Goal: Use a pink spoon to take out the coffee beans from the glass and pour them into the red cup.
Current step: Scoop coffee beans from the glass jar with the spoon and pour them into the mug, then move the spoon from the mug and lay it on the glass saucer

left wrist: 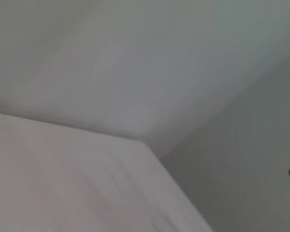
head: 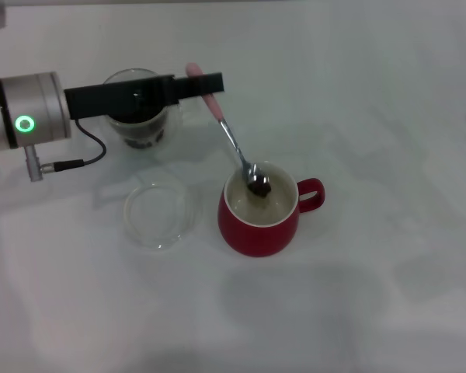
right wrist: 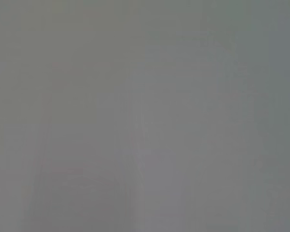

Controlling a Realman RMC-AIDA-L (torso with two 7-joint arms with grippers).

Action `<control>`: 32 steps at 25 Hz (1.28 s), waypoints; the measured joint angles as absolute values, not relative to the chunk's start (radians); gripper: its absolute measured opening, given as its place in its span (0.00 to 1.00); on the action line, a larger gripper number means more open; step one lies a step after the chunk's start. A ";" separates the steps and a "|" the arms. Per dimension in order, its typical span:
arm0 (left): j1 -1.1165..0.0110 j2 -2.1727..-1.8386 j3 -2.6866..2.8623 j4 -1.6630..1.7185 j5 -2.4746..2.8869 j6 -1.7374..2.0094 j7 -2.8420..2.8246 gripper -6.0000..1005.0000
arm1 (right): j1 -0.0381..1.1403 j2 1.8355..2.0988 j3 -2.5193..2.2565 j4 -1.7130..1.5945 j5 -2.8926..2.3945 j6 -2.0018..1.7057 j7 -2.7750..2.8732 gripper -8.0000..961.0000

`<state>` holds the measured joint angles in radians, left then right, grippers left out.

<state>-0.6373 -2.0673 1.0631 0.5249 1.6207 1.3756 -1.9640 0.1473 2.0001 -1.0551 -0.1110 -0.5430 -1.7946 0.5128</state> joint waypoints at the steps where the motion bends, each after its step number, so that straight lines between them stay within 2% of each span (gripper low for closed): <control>1: -0.637 -2.067 1.082 0.546 1.627 1.374 -1.962 0.13 | 0.147 2.000 -1.056 -0.111 -0.543 -1.796 0.513 0.80; 17: -0.602 -2.074 1.186 0.818 1.686 1.369 -1.949 0.13 | 0.146 2.003 -1.053 -0.108 -0.543 -1.802 0.514 0.80; 31: -0.385 -2.061 1.156 1.046 1.622 1.384 -2.050 0.13 | 0.146 2.001 -1.023 -0.118 -0.532 -1.826 0.518 0.80; 32: -0.341 -2.059 1.150 1.048 1.619 1.388 -2.051 0.13 | 0.146 2.001 -1.014 -0.119 -0.532 -1.830 0.521 0.80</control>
